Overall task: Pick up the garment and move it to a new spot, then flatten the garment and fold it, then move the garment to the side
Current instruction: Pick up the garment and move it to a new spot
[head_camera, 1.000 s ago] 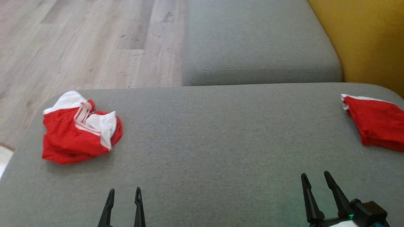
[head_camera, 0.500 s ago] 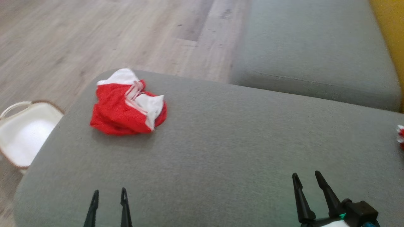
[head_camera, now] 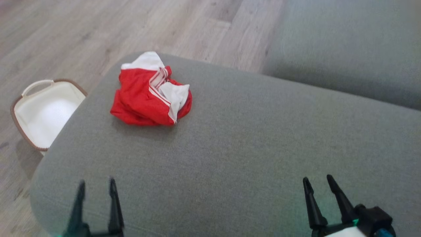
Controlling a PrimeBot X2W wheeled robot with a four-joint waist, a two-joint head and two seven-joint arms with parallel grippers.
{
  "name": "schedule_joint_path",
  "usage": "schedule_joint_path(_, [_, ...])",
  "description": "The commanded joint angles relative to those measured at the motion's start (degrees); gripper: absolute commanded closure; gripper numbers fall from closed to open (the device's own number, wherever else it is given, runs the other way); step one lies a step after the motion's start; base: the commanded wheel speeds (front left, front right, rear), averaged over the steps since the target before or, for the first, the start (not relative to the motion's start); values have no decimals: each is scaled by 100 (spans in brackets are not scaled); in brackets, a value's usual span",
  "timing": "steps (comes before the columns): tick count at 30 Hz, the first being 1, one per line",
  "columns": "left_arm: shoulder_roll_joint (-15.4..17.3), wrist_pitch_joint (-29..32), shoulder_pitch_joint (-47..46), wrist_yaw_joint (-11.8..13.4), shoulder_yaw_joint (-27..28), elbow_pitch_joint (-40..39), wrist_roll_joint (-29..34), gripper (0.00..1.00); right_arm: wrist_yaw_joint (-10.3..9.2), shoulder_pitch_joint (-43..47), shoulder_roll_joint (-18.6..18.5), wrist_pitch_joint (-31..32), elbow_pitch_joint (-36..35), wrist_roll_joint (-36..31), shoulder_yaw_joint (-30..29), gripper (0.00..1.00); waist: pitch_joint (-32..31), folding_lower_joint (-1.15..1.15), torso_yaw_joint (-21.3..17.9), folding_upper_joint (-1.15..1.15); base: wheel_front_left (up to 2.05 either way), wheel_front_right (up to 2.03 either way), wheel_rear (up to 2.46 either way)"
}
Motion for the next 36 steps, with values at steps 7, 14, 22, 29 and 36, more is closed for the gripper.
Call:
schedule_joint_path(7, [366,-28,-2053,-308,373,-267,-2,0,37,-679,-613,-78,-386,-182,124,0,1137,0,-198,0,0,0,0])
schedule_joint_path(14, [751,804,-4642,-792,292,709,-153,0,37,-1220,-1429,-78,-663,-276,140,0,2287,0,-353,0,0,0,0])
schedule_joint_path(22, [653,1855,-6924,-829,450,3442,-615,0,37,-1484,-2307,-78,-1094,-278,66,0,3227,0,-426,0,0,0,0])
schedule_joint_path(29, [508,2343,-7589,-838,617,5504,-966,0,37,-1380,-2604,-56,-1416,-273,-29,0,3658,0,-441,0,0,0,0])
schedule_joint_path(36, [574,1825,-7729,-1101,424,6383,-918,100,37,-1384,-2606,-18,-1465,-299,-12,0,3629,0,-419,0,0,0,0])
